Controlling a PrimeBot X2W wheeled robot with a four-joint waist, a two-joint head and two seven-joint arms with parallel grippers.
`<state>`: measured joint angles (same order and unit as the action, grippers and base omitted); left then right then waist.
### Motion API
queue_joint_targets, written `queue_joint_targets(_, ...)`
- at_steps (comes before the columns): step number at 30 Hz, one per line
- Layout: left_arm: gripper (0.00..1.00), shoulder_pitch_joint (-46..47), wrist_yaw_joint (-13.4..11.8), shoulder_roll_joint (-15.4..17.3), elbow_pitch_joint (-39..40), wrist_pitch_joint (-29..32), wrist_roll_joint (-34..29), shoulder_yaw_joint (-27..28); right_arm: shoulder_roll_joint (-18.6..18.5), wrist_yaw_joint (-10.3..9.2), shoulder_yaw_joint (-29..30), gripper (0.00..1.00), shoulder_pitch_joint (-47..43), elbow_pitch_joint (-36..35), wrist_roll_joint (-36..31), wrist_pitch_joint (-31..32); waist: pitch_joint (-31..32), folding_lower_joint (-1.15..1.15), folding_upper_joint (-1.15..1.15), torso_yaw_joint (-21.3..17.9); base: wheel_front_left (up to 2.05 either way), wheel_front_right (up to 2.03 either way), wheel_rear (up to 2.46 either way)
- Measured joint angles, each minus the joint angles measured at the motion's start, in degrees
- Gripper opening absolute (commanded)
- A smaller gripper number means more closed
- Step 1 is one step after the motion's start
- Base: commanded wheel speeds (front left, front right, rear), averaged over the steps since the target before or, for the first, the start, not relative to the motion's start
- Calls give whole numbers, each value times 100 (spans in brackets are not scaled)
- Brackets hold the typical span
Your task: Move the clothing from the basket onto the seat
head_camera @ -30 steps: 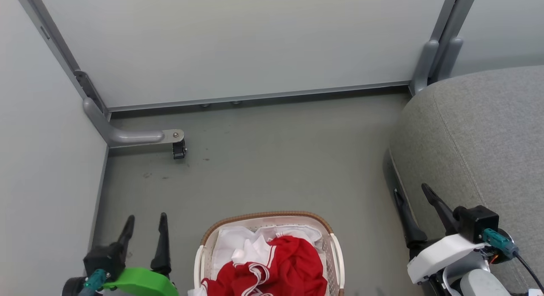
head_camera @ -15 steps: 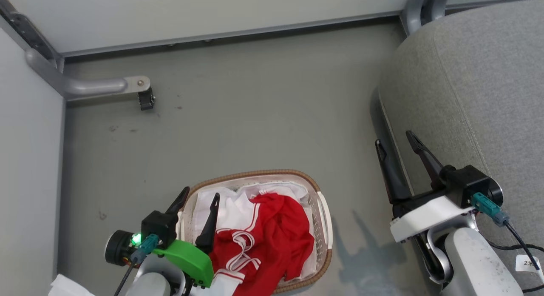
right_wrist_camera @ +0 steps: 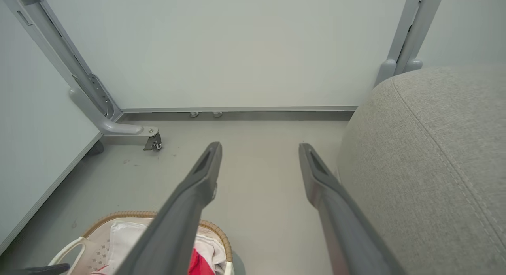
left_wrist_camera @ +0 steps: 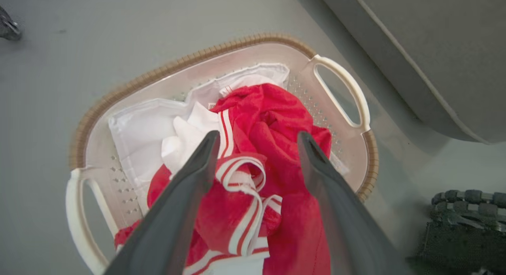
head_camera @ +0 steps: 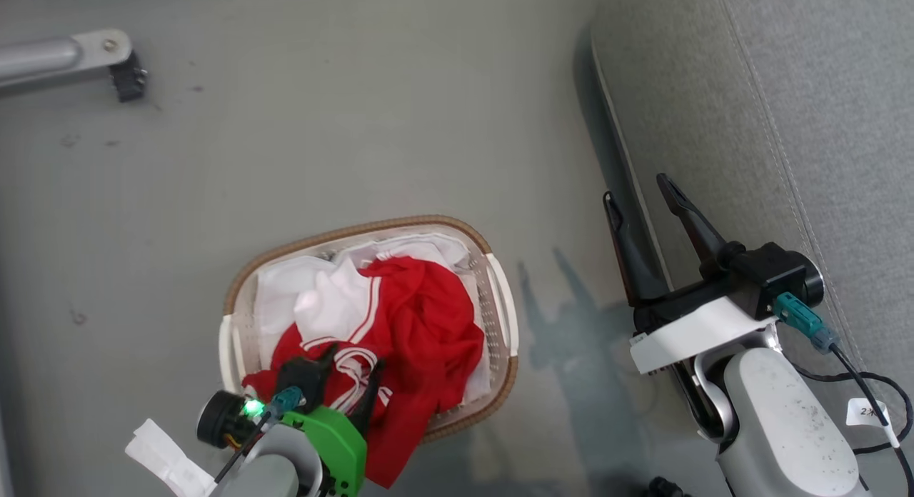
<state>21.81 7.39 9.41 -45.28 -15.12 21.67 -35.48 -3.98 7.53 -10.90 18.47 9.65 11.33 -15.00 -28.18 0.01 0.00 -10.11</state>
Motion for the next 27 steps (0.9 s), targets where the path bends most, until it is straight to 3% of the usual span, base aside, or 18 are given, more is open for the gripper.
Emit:
queue_joint_targets(10,100,481,1,-35,-1054,0,180,-87,52,0,-2,100,67,-37,75,0,-673,0,0,-384,0,0,0)
queue_joint_targets(18,100,1117,-68,36,-1835,0,-149,-216,78,0,-88,100,324,-134,129,0,-1174,0,0,-551,0,0,0)
queue_joint_targets(27,100,1796,-26,94,-2515,283,-488,-720,99,0,-243,100,428,-190,214,0,-1638,0,0,-786,0,0,0)
